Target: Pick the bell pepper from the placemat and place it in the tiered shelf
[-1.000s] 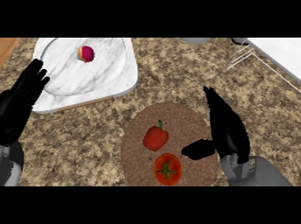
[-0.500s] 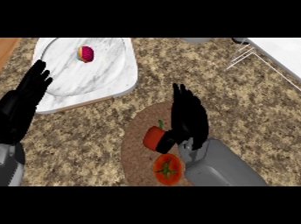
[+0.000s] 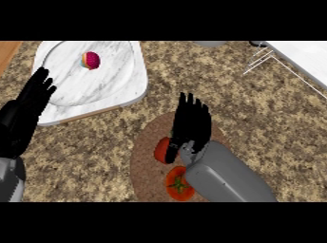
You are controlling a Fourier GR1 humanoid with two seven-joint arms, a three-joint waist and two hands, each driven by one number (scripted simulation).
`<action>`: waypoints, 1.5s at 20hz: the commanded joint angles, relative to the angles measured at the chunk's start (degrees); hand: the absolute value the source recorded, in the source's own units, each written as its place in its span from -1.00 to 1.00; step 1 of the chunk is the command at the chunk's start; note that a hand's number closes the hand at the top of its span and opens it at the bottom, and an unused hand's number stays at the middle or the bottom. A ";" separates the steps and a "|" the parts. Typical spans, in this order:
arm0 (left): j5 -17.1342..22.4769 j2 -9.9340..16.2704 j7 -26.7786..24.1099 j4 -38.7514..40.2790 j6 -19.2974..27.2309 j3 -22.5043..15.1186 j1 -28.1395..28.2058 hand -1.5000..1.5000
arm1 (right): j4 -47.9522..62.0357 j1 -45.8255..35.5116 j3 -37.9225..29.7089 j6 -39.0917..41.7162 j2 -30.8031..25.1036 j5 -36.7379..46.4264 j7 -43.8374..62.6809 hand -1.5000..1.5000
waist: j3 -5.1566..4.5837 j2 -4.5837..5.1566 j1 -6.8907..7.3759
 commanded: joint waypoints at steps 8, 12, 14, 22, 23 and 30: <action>1.16 -3.48 -1.61 5.36 0.92 -0.15 -1.85 0.00 | 5.61 -3.48 1.39 3.52 1.70 -2.74 13.72 -1.00 | -1.76 0.65 -0.78; 0.34 -4.02 -2.53 4.14 1.12 -1.82 -0.88 0.00 | 6.19 -3.18 2.11 0.97 1.70 -1.98 13.72 -1.00 | -1.69 0.58 -0.48; 2.22 -2.16 -0.55 2.95 0.89 0.52 -1.02 0.00 | 5.68 -1.76 2.00 1.24 1.70 -1.92 13.73 -1.00 | -1.64 0.33 -0.42; 1.60 -3.33 -2.60 3.53 1.04 -1.05 -1.12 0.00 | 9.60 -3.28 1.34 -1.55 1.70 -3.26 13.73 -1.00 | -1.59 0.82 0.49; 2.03 -4.19 -3.26 6.05 0.05 -1.62 -2.71 0.00 | 8.30 -1.13 4.85 -3.09 1.70 -3.49 13.73 -1.00 | -1.65 0.93 -0.28; 1.64 -4.56 -3.14 6.62 1.18 -2.28 -3.17 0.00 | 10.27 0.76 5.45 -6.48 1.71 -4.87 12.64 -1.00 | -1.57 1.07 -0.09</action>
